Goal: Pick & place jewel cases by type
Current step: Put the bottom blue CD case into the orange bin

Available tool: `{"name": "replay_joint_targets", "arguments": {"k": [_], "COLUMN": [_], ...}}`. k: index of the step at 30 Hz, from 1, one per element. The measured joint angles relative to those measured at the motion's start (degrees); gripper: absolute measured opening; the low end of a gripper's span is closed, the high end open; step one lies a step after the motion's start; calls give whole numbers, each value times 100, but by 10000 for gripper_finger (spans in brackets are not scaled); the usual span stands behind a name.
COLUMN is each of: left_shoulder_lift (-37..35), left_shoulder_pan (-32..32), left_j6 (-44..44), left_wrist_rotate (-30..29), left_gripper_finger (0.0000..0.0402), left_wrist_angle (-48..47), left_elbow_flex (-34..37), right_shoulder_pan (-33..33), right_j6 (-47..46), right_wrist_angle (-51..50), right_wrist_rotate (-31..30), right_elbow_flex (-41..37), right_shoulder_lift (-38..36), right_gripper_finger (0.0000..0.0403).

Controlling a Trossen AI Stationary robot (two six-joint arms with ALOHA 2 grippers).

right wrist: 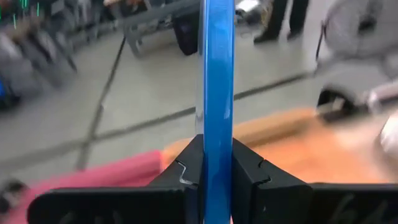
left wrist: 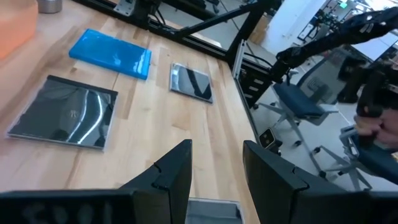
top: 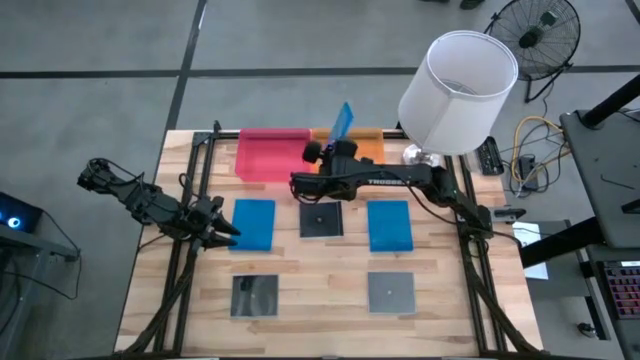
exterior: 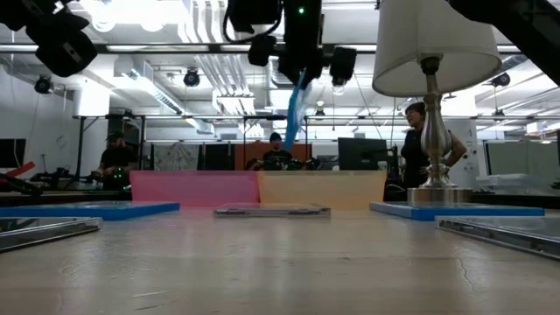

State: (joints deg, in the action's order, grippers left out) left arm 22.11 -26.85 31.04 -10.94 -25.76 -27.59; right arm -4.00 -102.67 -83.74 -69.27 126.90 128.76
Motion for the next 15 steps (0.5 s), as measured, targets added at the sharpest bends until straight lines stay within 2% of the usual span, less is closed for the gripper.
{"name": "replay_joint_targets", "arguments": {"k": [6,15], "left_shoulder_lift": [4,42], "left_shoulder_pan": [0,0], "left_j6": [-60,194], "left_wrist_rotate": [-33,-110], "left_gripper_finger": [126,126], "left_wrist_angle": [-4,5], "left_elbow_flex": [0,22], "right_shoulder_pan": [-3,-1], "right_j6": [2649,5712], "right_wrist_angle": [22,26], "right_wrist_rotate": [-175,-336], "right_elbow_flex": [4,-85], "right_shoulder_lift": [-242,-315], "right_gripper_finger": [29,29]}}
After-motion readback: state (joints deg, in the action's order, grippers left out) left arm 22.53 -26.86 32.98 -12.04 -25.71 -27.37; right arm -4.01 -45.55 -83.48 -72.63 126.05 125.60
